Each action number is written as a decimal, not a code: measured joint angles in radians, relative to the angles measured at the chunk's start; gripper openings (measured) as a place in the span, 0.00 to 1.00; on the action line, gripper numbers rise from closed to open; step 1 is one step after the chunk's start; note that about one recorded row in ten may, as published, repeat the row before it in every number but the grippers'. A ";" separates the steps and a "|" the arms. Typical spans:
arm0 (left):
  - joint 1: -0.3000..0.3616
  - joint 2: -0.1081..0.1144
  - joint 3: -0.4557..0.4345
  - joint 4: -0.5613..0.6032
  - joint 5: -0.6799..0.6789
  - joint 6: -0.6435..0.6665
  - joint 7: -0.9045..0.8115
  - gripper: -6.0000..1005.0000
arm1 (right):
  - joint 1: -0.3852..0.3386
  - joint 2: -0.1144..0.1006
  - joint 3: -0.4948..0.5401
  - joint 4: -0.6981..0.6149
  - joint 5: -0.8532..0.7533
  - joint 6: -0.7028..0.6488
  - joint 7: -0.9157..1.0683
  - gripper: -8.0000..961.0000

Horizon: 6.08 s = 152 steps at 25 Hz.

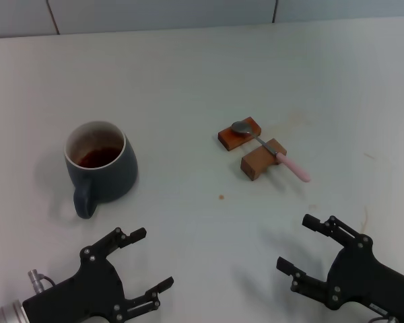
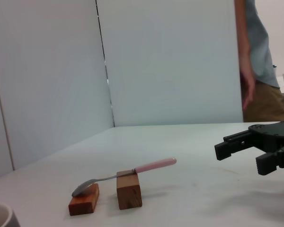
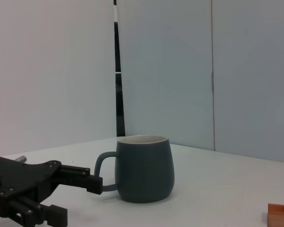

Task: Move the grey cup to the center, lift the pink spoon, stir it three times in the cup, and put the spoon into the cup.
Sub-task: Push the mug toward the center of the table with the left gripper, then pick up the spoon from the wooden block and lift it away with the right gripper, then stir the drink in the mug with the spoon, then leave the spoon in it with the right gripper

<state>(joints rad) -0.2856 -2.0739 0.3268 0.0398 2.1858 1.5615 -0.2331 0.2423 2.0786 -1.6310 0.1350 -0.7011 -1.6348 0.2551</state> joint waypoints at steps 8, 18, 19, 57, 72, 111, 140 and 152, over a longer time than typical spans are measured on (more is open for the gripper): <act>0.001 0.000 -0.002 0.000 -0.001 -0.003 0.004 0.83 | 0.004 0.000 -0.004 0.000 0.000 0.000 0.012 0.85; 0.121 0.007 -0.493 0.012 -0.137 0.261 0.102 0.74 | 0.005 0.000 -0.001 0.000 0.000 0.000 0.012 0.85; 0.125 0.004 -0.576 0.007 -0.152 0.247 0.149 0.70 | 0.005 0.000 -0.001 0.000 0.000 0.000 0.012 0.85; -0.009 0.020 -0.550 -0.483 -0.056 -0.212 0.594 0.03 | -0.001 -0.033 0.091 0.005 0.105 -0.042 0.384 0.85; -0.045 0.008 -0.538 -0.071 0.366 -0.002 0.036 0.43 | 0.114 -0.100 0.036 -0.086 0.076 0.177 1.118 0.85; -0.039 0.009 -0.529 -0.055 0.373 -0.008 0.037 0.84 | 0.160 -0.051 0.010 -0.176 0.025 0.374 1.188 0.18; -0.042 0.007 -0.514 -0.047 0.373 -0.056 0.037 0.83 | -0.041 -0.047 0.420 -1.160 -0.509 0.219 1.188 0.13; -0.053 0.006 -0.512 -0.045 0.374 -0.063 0.037 0.83 | 0.430 -0.097 0.657 -1.814 -1.482 -0.232 2.247 0.13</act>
<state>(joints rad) -0.3384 -2.0678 -0.1857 -0.0056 2.5597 1.4982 -0.1963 0.6724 1.9812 -0.9740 -1.6787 -2.1830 -1.8664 2.5021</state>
